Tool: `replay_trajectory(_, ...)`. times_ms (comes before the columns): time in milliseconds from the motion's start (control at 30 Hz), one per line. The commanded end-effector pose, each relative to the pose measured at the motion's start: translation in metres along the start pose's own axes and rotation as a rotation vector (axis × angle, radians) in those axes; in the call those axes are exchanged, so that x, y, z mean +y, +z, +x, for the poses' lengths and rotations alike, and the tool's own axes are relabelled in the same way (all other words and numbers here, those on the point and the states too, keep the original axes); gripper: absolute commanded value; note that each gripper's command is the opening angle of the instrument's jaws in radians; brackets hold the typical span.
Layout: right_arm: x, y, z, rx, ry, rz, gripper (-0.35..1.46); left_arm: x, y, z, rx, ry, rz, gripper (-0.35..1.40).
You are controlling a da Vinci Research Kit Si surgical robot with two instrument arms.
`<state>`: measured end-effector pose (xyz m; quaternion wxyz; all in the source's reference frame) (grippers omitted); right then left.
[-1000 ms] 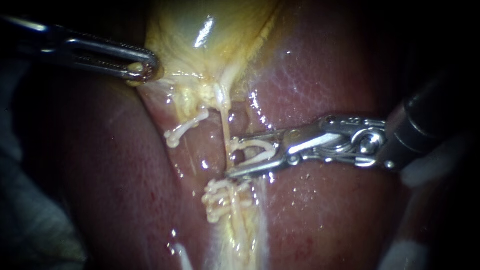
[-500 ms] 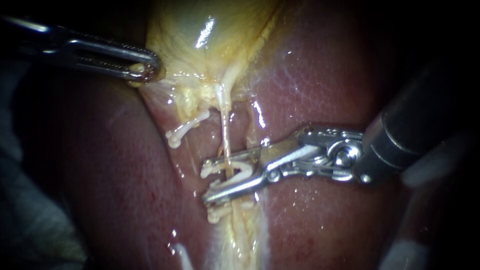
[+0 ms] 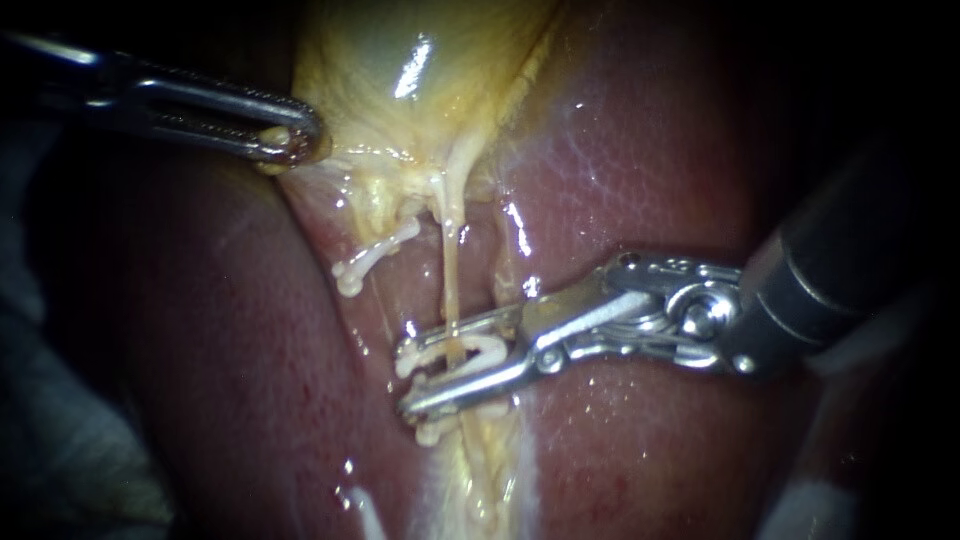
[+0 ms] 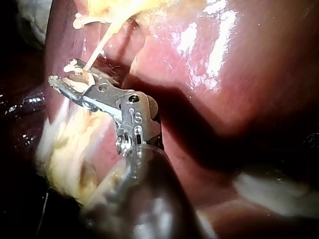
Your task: Clipping second clip right tube
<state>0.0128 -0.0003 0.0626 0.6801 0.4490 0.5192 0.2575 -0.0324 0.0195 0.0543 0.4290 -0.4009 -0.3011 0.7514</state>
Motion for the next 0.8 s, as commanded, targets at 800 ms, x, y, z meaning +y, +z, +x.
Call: replay_trajectory(800,0.0000,-0.0005,-0.0001,0.001,0.048,0.005,-0.35,0.0001,0.0003,0.0001,-0.002,0.005,-0.004,-0.35)
